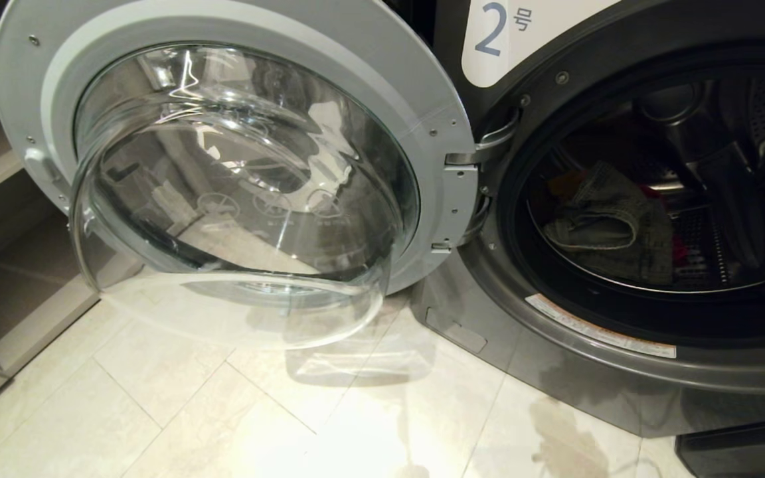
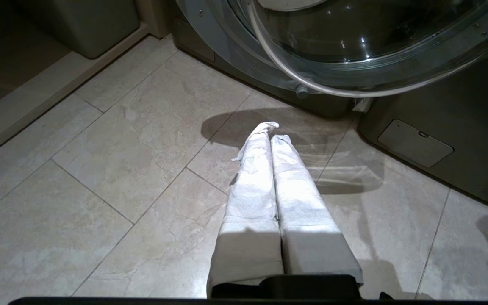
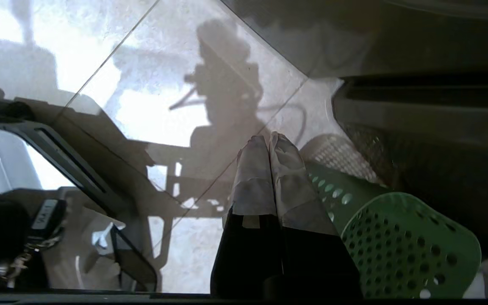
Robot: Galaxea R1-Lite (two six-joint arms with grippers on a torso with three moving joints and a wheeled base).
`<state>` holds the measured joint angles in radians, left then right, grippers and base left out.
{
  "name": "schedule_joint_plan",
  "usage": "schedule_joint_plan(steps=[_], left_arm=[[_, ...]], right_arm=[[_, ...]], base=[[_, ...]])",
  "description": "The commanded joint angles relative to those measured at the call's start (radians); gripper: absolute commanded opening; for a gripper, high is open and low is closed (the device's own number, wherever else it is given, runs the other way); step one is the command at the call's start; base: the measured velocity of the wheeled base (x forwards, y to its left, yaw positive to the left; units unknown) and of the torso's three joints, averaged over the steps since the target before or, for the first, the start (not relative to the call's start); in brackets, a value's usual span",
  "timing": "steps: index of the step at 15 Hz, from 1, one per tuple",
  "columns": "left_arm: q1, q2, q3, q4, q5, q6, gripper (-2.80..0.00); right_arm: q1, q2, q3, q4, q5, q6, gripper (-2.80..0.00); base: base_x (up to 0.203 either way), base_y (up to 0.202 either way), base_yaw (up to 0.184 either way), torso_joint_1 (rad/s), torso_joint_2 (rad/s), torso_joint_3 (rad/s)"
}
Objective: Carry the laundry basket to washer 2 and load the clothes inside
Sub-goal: Close the washing machine door with the left hand
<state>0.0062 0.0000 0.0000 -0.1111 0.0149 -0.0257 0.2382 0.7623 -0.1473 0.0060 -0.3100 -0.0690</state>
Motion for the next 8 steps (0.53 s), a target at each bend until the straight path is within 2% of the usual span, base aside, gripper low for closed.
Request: schedule_joint_plan(steps=[1, 2, 4, 7, 8], left_arm=[[0.0, 0.001, 0.04, -0.001, 0.0, 0.0, -2.8], [0.001, 0.0, 0.04, -0.001, 0.0, 0.0, -2.8], [0.001, 0.0, 0.04, -0.001, 0.0, 0.0, -2.8], [0.001, 0.0, 0.04, -0.001, 0.0, -0.001, -2.8], [0.0, 0.001, 0.04, -0.001, 0.0, 0.0, -2.8]], right_arm=[[-0.034, -0.193, 0.156, -0.109, 0.065, -0.105, -2.8], [-0.089, -0.264, 0.154, -0.116, 0.131, -0.134, -2.8], [-0.251, -0.401, 0.15, -0.091, 0.239, -0.174, -2.8], [-0.347, -0.481, 0.146, -0.059, 0.32, -0.209, -2.8], [-0.33, -0.477, 0.147, -0.059, 0.308, -0.2, -2.8]], base=[[0.0, 0.0, 0.0, 0.0, 0.0, 0.0], [0.0, 0.0, 0.0, 0.0, 0.0, 0.0], [0.0, 0.0, 0.0, 0.0, 0.0, 0.0], [0.0, 0.0, 0.0, 0.0, 0.0, 0.0], [0.0, 0.0, 0.0, 0.0, 0.0, 0.0]])
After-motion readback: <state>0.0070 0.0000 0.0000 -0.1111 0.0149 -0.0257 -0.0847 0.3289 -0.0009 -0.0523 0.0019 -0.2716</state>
